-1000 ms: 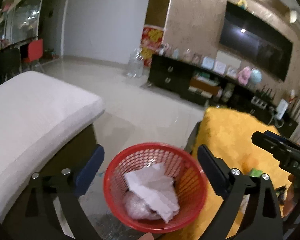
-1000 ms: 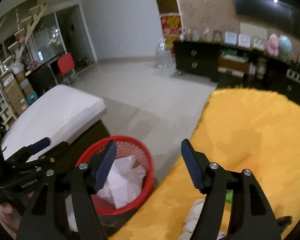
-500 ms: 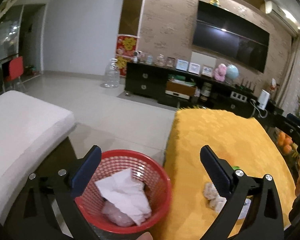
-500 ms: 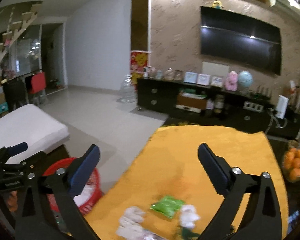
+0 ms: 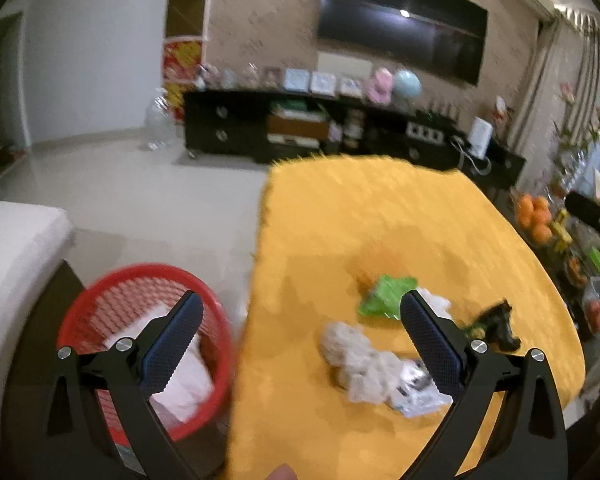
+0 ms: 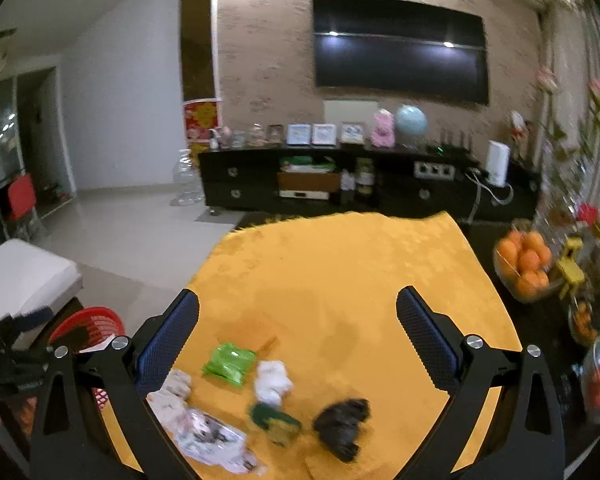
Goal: Collect trash
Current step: 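Move both open tools back over the remaining trash on the table, then grasp the beige mesh scrap with the left tool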
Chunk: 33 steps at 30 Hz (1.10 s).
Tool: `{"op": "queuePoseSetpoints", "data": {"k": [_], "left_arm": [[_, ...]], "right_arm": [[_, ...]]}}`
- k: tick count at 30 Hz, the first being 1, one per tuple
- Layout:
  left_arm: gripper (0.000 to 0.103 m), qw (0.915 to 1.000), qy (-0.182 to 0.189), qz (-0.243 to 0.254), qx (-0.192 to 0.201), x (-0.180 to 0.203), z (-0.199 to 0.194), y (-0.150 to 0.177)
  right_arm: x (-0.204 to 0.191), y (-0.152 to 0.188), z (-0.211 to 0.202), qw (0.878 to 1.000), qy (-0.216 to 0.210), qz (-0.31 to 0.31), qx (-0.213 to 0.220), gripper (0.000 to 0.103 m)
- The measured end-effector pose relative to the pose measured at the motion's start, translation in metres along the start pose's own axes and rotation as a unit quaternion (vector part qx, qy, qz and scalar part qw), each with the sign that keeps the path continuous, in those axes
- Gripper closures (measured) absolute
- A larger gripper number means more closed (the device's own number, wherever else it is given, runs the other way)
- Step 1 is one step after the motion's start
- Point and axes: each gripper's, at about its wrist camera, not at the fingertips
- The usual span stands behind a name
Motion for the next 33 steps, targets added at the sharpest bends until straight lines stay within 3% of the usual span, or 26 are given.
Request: {"op": "queuePoseSetpoints", "data": {"k": [7, 17, 20, 22, 25, 33], "left_arm": [[0.008, 0.9968, 0.052, 0.011, -0.060, 0.029, 0.040, 0.016], [0.012, 0.9916, 0.080, 0.002, -0.102, 0.044, 0.080, 0.024], [0.029, 0.9891, 0.086, -0.007, -0.119, 0.043, 0.092, 0.029], [0.051, 0.9875, 0.089, -0.010, -0.130, 0.042, 0.098, 0.032], [0.063, 0.9874, 0.089, -0.005, -0.131, 0.043, 0.100, 0.034], [0.068, 0.9869, 0.103, -0.014, -0.124, 0.040, 0.094, 0.031]], "right_arm": [[0.031, 0.000, 0.000, 0.999, 0.015, 0.042, -0.009, 0.007], [0.047, 0.002, 0.008, 0.997, 0.023, 0.071, -0.035, 0.007], [0.052, 0.002, 0.010, 0.996, 0.021, 0.081, -0.040, 0.007], [0.054, 0.002, 0.010, 0.995, 0.022, 0.083, -0.041, 0.007], [0.058, 0.004, 0.013, 0.995, 0.026, 0.086, -0.045, 0.007], [0.072, 0.008, 0.025, 0.990, 0.025, 0.116, -0.072, 0.007]]}}
Point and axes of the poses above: each gripper's, at about its wrist camera, not at the fingertips, and z roughly the way its jaws point, x to its right, y to its underside, and after that the axes turned 11 degrees about z, right-handed
